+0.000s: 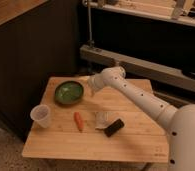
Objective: Pick up the ceramic bowl
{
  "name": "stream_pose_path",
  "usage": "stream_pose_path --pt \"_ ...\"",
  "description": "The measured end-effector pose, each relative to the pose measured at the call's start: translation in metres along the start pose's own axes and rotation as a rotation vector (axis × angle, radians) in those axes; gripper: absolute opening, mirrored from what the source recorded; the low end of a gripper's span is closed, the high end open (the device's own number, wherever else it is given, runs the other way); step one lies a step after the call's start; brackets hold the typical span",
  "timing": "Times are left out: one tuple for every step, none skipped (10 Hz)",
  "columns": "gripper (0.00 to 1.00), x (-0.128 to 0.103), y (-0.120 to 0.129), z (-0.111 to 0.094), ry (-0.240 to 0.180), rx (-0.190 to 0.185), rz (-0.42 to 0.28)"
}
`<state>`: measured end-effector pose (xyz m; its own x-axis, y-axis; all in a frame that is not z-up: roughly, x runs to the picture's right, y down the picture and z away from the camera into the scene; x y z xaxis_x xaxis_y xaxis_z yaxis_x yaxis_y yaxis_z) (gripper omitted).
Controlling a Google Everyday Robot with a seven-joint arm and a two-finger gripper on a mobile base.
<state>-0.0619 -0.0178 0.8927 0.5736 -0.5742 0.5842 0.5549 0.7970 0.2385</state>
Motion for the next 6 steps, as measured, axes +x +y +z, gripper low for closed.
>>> stream_pose_path --pt "0.79 0.000 -0.001 0.003 -0.005 0.012 -0.001" --pt "0.79 -0.001 -0.001 0.005 -0.006 0.013 -0.002" --pt "0.79 0.000 -0.001 0.002 -0.007 0.006 -0.002" --pt "0.79 0.002 0.003 0.003 -0.021 -0.005 -0.008" --pt "0.79 0.001 0.007 0.010 -0.032 -0.014 -0.018" --pt "0.79 -0.004 0.009 0.023 -0.047 -0.023 -0.031"
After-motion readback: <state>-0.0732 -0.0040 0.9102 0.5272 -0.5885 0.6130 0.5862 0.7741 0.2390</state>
